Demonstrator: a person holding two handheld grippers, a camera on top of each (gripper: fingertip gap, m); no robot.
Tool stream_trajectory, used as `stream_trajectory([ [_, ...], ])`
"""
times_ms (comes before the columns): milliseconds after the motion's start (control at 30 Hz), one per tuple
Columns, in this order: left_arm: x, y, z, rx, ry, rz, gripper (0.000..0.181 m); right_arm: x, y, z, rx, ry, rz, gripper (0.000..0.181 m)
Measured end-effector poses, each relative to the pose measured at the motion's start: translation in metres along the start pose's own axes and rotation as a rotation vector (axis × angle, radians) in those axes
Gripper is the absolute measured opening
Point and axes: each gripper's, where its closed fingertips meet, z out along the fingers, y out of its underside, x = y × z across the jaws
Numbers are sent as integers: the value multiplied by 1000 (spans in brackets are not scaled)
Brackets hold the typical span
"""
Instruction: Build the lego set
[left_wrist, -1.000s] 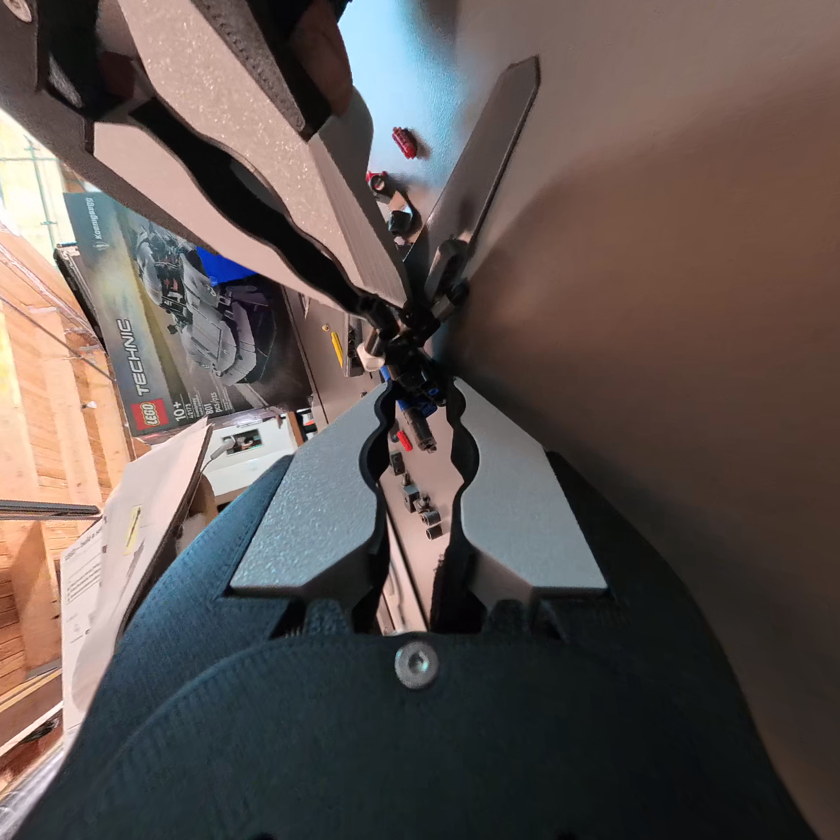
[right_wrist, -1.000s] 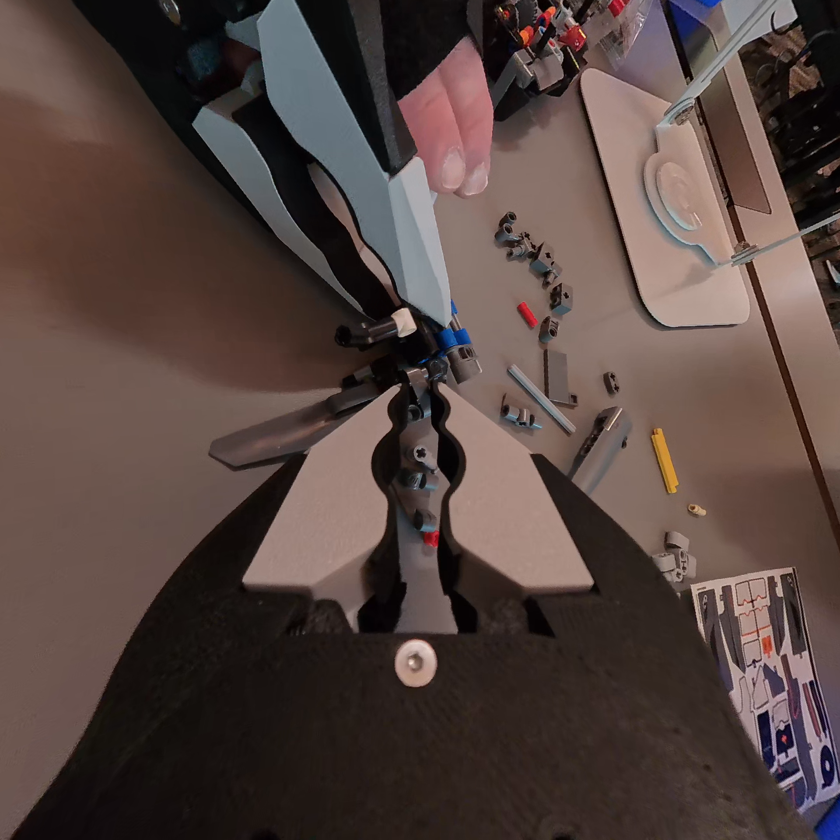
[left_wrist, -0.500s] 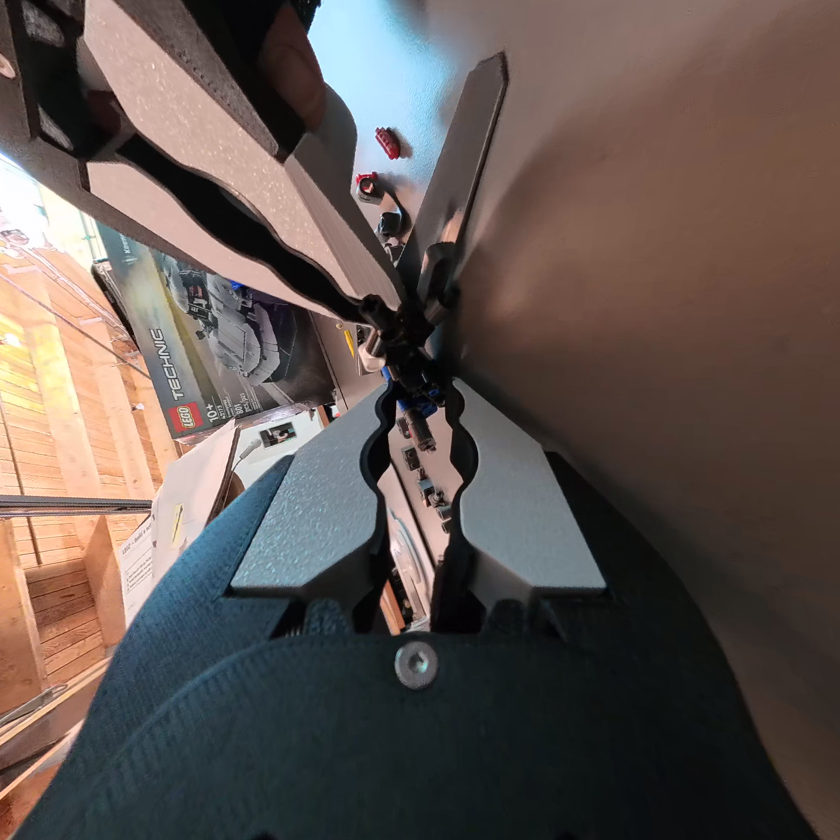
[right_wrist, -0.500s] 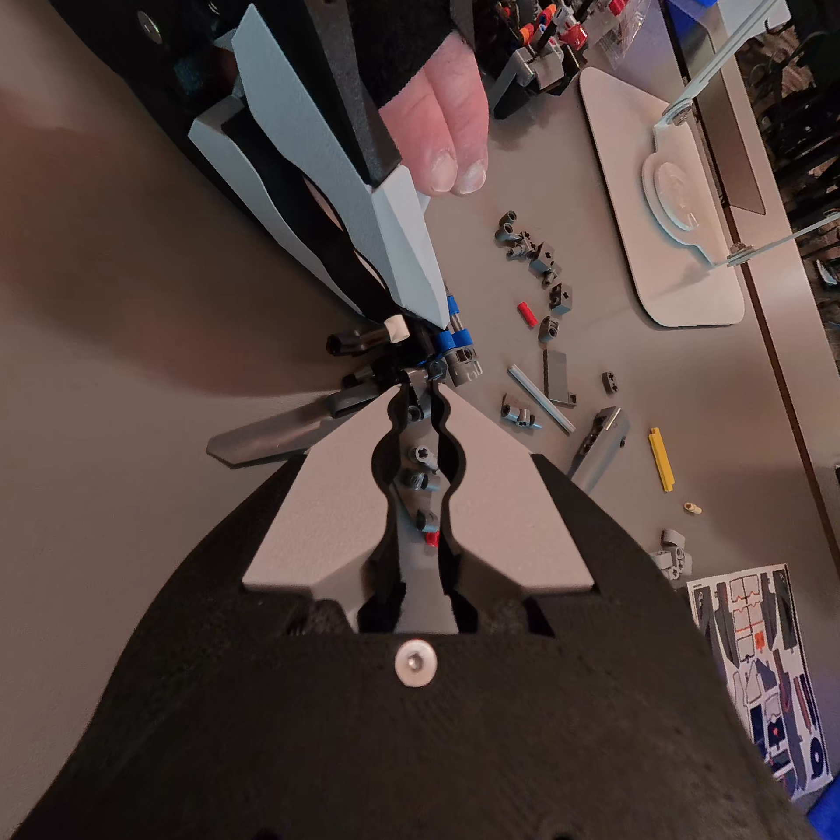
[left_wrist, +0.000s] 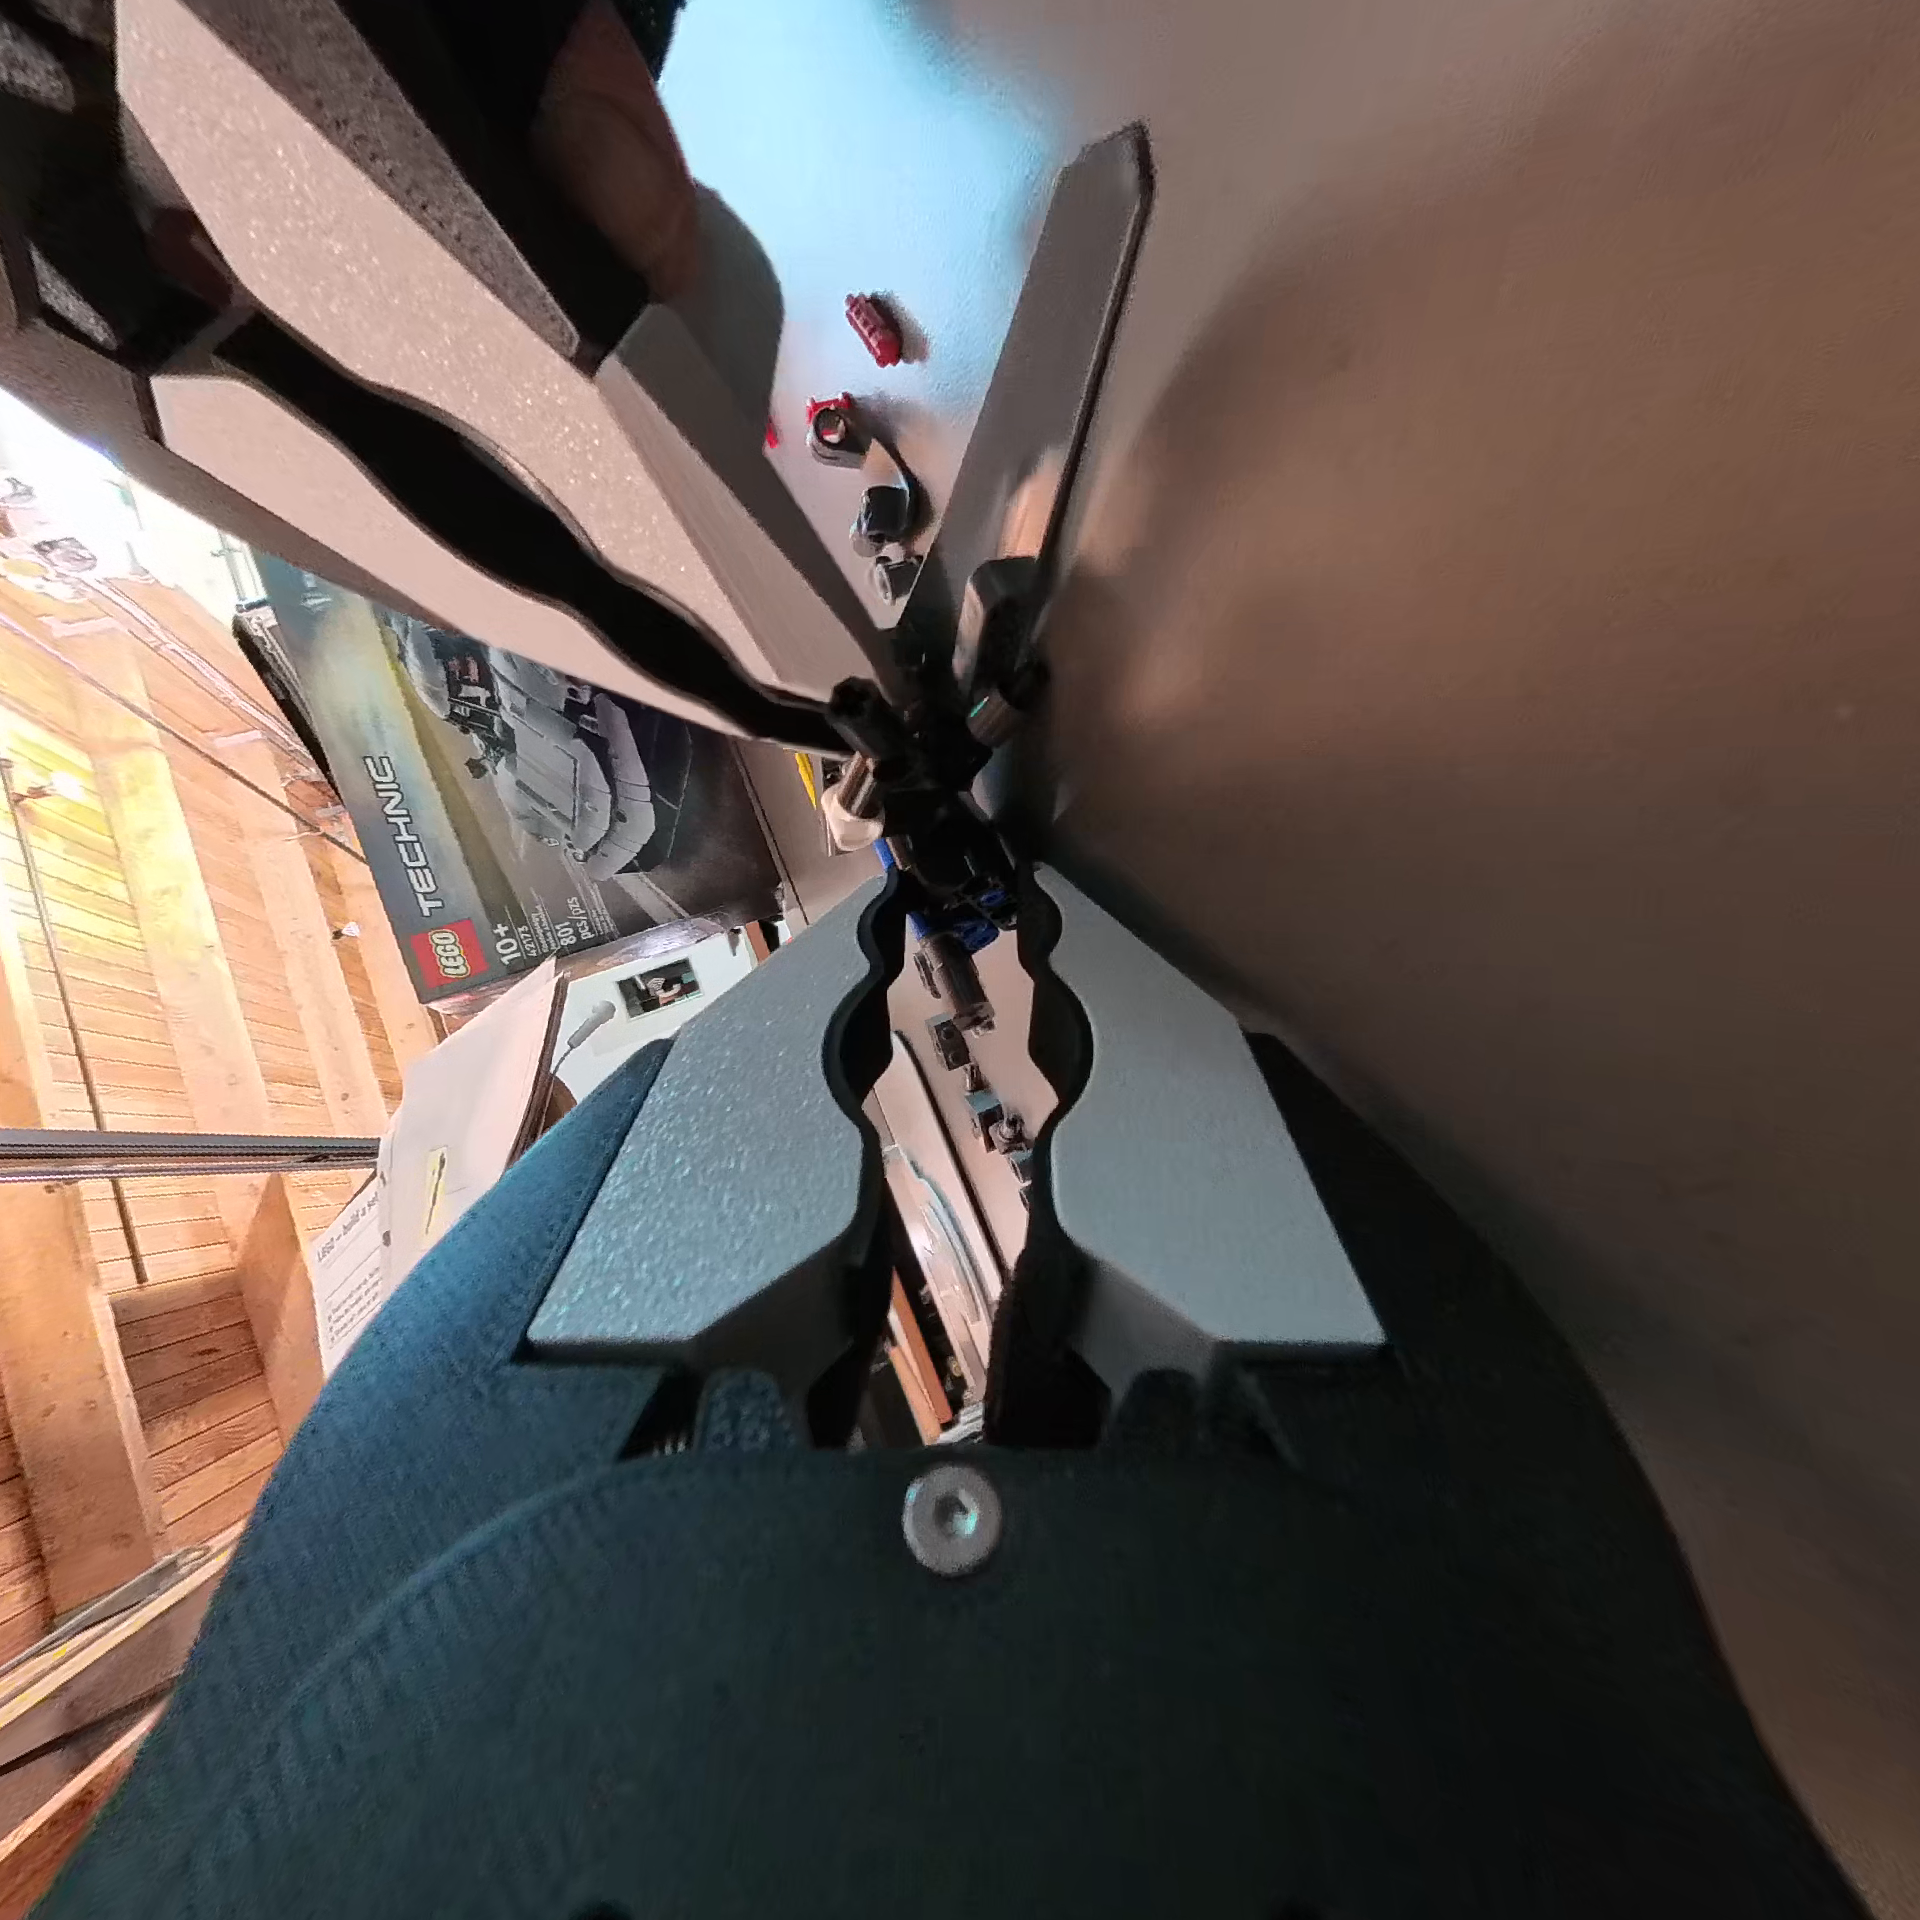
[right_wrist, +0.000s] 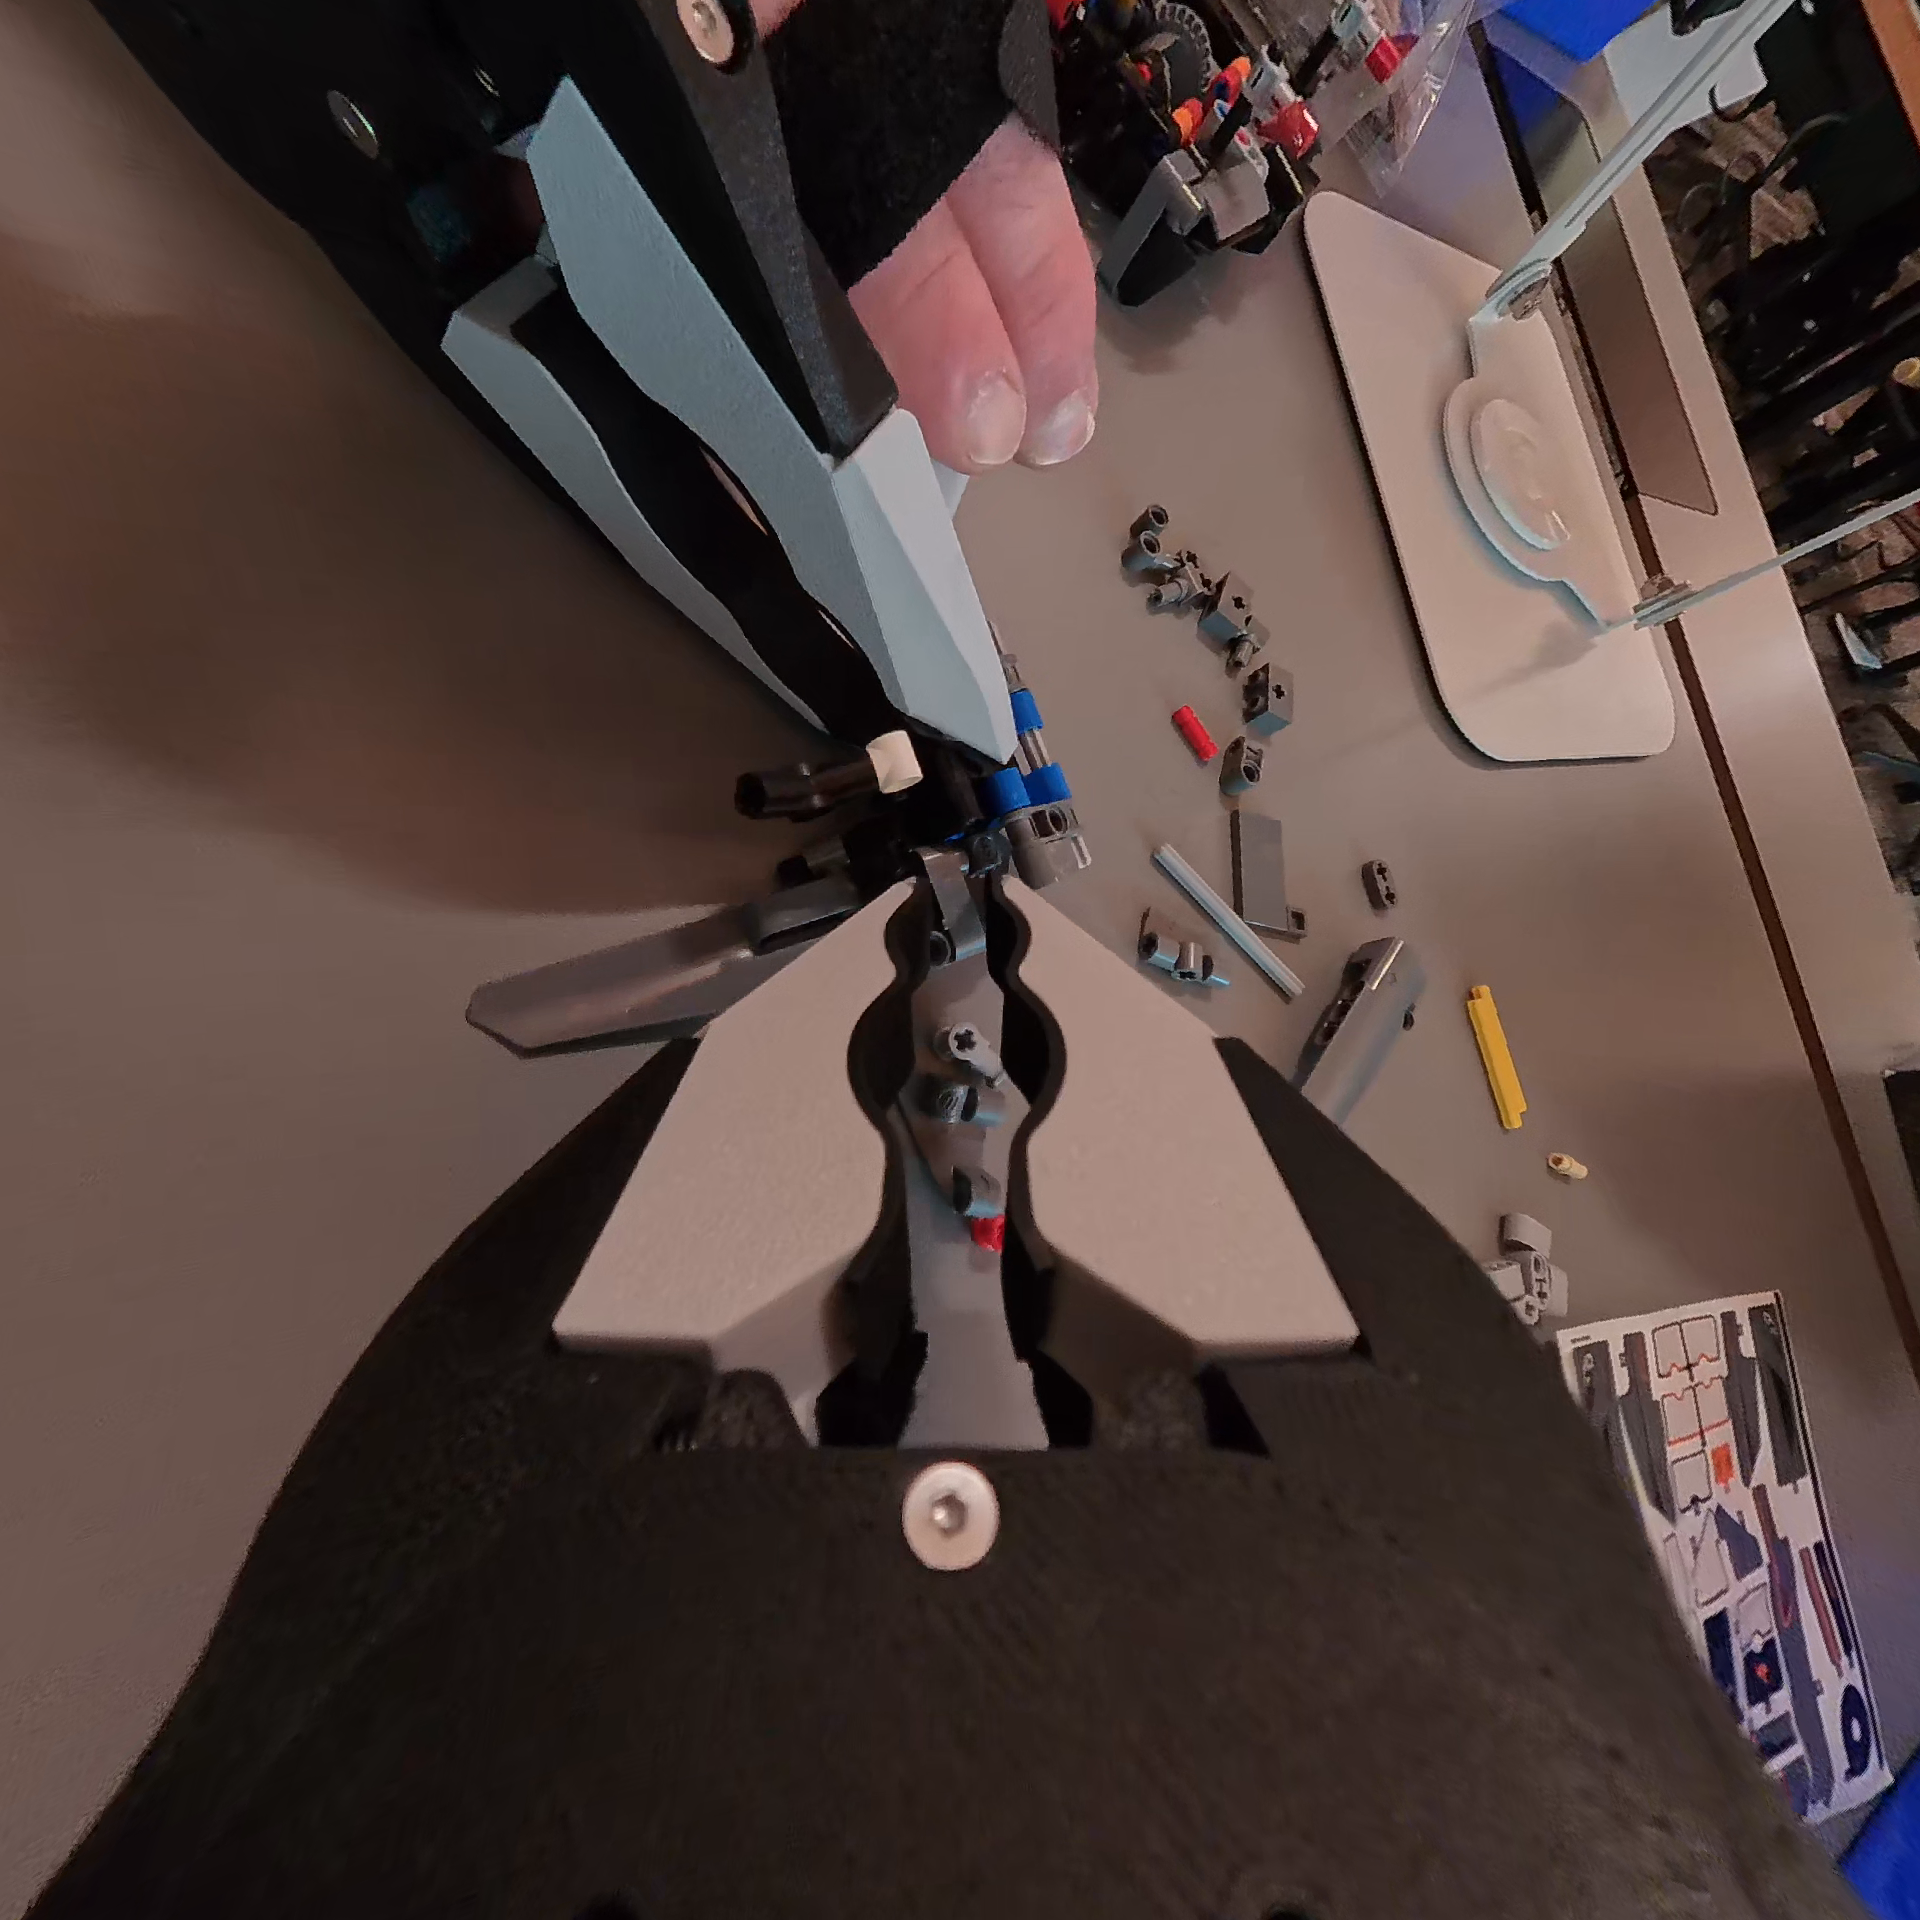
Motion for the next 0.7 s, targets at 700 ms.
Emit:
stream_trajectory([
  [700,-2,-2,0,-19,-64,63,18,-8,-1,-3,33,-66,15,0],
])
